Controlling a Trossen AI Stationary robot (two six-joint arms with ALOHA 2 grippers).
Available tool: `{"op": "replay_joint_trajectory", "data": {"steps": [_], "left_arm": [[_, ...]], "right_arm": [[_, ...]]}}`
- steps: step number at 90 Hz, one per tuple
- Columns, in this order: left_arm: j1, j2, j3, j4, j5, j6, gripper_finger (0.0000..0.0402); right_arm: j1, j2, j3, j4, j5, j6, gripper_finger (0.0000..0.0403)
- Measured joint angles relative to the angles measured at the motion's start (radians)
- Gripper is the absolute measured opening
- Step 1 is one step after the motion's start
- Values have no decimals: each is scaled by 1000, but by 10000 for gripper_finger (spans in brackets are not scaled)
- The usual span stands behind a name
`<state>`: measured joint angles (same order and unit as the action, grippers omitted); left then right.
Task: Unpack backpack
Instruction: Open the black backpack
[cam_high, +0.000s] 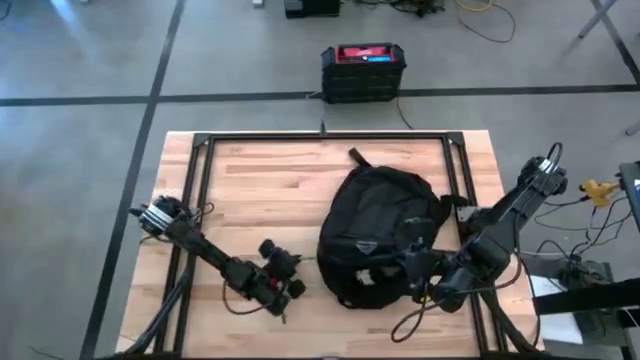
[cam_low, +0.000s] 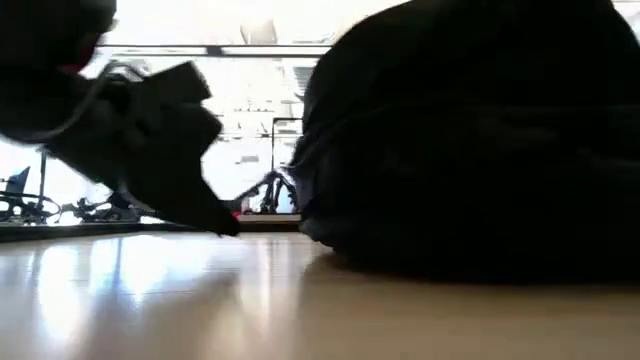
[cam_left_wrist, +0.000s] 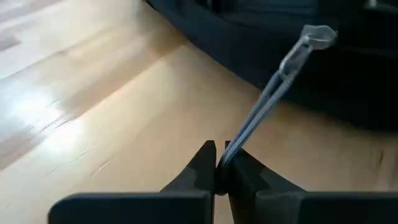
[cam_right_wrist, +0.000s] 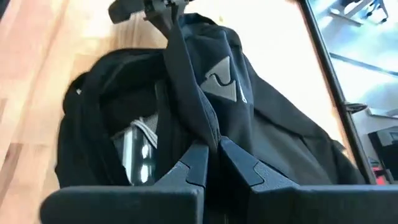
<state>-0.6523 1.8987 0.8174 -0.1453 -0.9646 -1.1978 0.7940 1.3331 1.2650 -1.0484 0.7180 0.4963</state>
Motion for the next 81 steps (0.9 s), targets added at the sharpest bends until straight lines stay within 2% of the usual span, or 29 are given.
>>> {"op": "replay_joint_trajectory", "data": {"steps": [11,21,33,40,48,54,65,74,81], "left_arm": [[-48,-53,-59,12,-158,-61,2],[-48,-114,-68,45,-201,106,2],[-17,-214,-45,101,-191,401,2],[7,-279,-18,119,-148,544,2],[35,-341,1,121,-72,674,2],[48,-379,17,132,-33,746,2],[51,-419,46,150,-32,840,2],[50,-444,53,157,-28,857,2],[51,-447,53,180,-36,858,2]], "right_arm": [[0,-20,23,29,53,-84,8],[-22,-26,22,107,56,-181,8],[-44,-22,22,195,6,-274,8],[-38,-18,23,282,-7,-373,8],[-17,-30,47,392,11,-521,8],[-13,-43,67,396,54,-569,8],[-50,-70,75,256,72,-495,9],[-104,-76,54,64,75,-299,19],[-137,-71,29,-85,70,-147,46]]}}
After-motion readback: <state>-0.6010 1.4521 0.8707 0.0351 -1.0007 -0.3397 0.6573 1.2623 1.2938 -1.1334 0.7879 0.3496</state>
